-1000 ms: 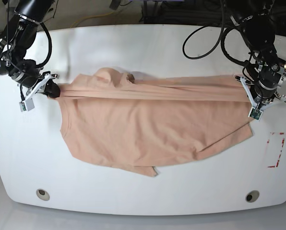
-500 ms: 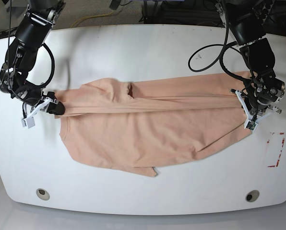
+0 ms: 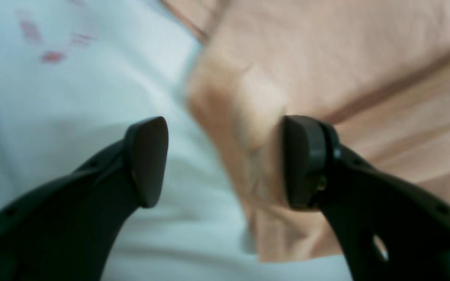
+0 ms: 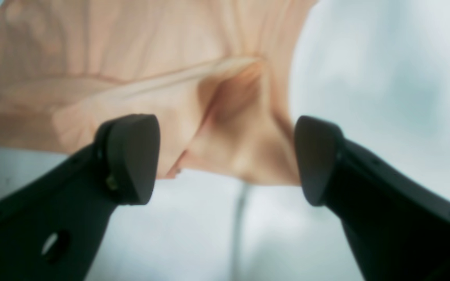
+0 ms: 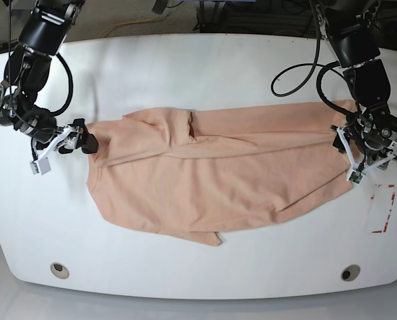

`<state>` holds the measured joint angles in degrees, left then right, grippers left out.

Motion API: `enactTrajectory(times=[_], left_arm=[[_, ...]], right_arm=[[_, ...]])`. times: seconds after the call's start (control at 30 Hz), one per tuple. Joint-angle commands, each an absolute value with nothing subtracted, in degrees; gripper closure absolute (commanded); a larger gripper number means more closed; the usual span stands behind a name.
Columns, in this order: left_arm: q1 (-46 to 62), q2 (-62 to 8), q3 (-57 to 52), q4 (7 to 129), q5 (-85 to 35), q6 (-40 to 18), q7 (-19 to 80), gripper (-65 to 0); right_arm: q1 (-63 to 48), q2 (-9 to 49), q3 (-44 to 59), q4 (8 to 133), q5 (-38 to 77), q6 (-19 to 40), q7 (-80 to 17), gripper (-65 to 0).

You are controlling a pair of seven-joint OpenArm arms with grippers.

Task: Fold the T-shirt properly
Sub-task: 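Release the shirt edge and regrasp nearby fabric with both grippers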

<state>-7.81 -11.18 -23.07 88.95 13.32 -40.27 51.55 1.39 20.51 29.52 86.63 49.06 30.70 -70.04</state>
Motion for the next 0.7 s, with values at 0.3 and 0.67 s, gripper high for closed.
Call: enactTrajectory(times=[0.3, 0.67], left_arm=[[-1.01, -11.47, -22.73, 95.60, 13.23, -40.00, 51.12, -42.1], [0.84, -11.74, -23.16, 94.64, 13.23, -40.00, 43.47, -41.9]], right_arm=[[-0.84, 14.55, 25.89, 88.13, 49.54, 30.90, -69.58, -48.8], [2.86, 9.63, 25.63, 85.14, 39.69, 31.52, -69.58, -48.8]])
